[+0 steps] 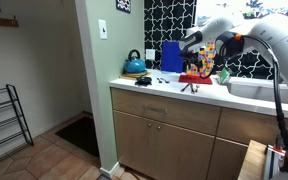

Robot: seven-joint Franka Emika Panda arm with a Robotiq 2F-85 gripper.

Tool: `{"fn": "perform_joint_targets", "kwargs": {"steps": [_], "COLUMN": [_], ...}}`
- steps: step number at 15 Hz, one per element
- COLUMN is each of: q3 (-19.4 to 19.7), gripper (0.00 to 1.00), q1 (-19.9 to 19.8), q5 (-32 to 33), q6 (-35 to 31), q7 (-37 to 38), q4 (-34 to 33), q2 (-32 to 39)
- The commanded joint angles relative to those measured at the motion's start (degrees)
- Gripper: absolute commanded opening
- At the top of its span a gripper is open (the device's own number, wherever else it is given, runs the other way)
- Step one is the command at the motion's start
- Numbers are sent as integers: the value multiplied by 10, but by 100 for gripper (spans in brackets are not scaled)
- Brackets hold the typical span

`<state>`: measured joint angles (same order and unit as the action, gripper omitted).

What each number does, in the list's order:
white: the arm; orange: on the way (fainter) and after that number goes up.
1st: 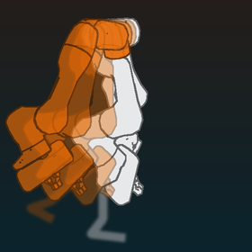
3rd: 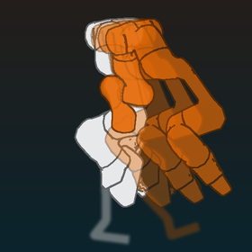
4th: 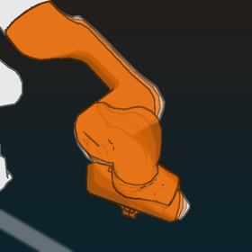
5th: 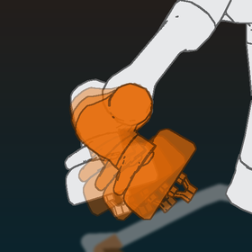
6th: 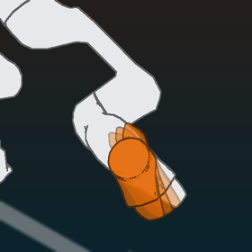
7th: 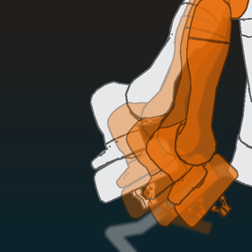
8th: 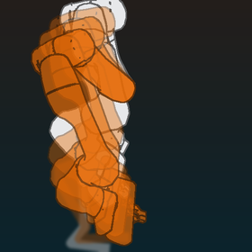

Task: Unfold the red cloth

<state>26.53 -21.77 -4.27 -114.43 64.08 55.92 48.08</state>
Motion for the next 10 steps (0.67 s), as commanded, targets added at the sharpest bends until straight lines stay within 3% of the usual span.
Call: {"fn": "perform_joint_targets", "kwargs": {"steps": [1,10], "q3": [-14,-15], "gripper": [100,100], "q1": [17,97], "q5": [7,38], "q6": [47,60], "q7": [-104,-359], "q4": [60,267], "q2": [-85,-332]}}
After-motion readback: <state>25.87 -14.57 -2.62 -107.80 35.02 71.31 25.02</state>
